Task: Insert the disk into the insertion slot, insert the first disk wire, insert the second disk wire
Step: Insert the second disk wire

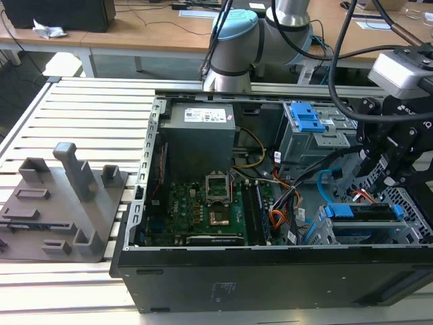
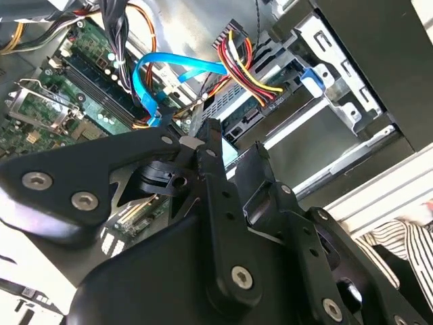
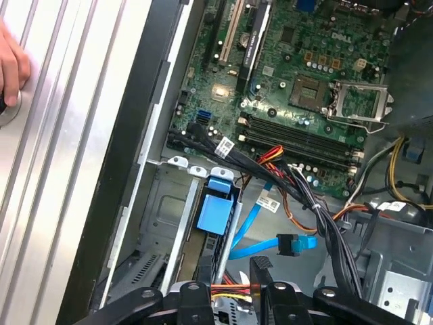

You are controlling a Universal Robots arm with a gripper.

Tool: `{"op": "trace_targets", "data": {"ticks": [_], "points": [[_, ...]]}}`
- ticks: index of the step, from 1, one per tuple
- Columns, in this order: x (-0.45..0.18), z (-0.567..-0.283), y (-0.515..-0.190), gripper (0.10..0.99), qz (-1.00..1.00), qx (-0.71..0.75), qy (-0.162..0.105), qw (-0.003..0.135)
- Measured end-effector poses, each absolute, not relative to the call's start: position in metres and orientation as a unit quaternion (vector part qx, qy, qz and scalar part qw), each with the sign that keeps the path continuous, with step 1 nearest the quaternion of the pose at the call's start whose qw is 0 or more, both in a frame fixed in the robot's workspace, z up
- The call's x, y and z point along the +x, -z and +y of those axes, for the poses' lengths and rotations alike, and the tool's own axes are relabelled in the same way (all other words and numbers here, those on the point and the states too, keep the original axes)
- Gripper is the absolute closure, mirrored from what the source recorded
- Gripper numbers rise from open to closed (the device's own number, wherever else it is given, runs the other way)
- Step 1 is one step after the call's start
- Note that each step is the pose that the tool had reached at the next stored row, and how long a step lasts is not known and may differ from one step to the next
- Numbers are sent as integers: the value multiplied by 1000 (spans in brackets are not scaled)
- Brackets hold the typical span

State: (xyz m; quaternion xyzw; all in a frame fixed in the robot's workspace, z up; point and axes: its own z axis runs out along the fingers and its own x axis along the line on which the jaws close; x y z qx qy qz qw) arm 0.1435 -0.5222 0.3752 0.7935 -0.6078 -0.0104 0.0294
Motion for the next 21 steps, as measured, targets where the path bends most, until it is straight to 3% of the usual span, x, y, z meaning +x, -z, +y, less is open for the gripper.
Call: {"op": "trace_targets", "data": {"ticks": [8,17,21], "points": [[129,-522,-375,725,-603,797,10,29],[124,-497,-373,725,-583,812,9,31],[118,-488,-368,725,-583,812,3,38]]}}
